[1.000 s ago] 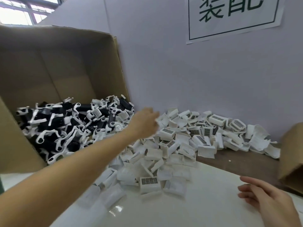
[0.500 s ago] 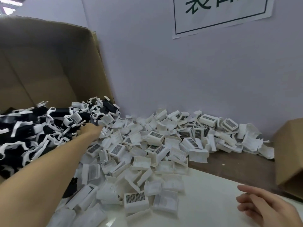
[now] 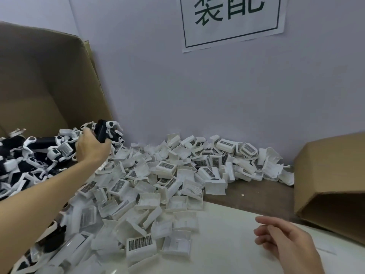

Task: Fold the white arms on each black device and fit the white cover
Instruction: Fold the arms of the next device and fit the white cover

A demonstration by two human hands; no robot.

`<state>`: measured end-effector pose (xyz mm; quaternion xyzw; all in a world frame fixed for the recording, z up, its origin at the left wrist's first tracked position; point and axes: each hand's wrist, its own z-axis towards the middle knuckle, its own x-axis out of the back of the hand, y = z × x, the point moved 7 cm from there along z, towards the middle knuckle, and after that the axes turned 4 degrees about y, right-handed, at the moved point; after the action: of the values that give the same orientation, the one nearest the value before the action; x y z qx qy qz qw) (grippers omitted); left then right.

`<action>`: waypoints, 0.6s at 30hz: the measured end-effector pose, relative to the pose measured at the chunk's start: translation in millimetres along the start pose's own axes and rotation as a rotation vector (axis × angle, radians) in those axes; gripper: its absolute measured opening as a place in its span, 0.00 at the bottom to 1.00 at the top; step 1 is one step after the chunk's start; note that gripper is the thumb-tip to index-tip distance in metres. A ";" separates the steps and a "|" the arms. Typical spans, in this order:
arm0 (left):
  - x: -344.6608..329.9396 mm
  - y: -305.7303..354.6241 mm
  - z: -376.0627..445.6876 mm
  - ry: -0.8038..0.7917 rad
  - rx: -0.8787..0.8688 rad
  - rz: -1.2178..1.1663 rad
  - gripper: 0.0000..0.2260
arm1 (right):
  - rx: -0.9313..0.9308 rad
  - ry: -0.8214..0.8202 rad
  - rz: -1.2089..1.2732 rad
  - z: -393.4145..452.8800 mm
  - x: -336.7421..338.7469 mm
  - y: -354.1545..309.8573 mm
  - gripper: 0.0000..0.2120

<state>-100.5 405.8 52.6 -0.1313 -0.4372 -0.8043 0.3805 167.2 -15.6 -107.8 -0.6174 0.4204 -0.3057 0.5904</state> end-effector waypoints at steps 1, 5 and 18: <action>4.0 17.1 -5.8 -0.006 -0.045 -0.053 0.13 | 0.015 0.010 -0.009 0.6 1.2 0.7 0.17; 7.7 90.5 -57.8 -0.245 -0.207 -0.221 0.12 | 0.065 0.015 -0.030 -1.3 3.8 3.8 0.18; -15.7 184.2 -288.5 -0.710 -0.411 -0.447 0.18 | 0.125 0.088 0.232 -2.3 21.3 -3.1 0.21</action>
<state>79.0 121.5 -13.2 -0.3738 -0.3897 -0.8416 -0.0092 175.5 -35.6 -107.1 -0.5127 0.4946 -0.2876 0.6402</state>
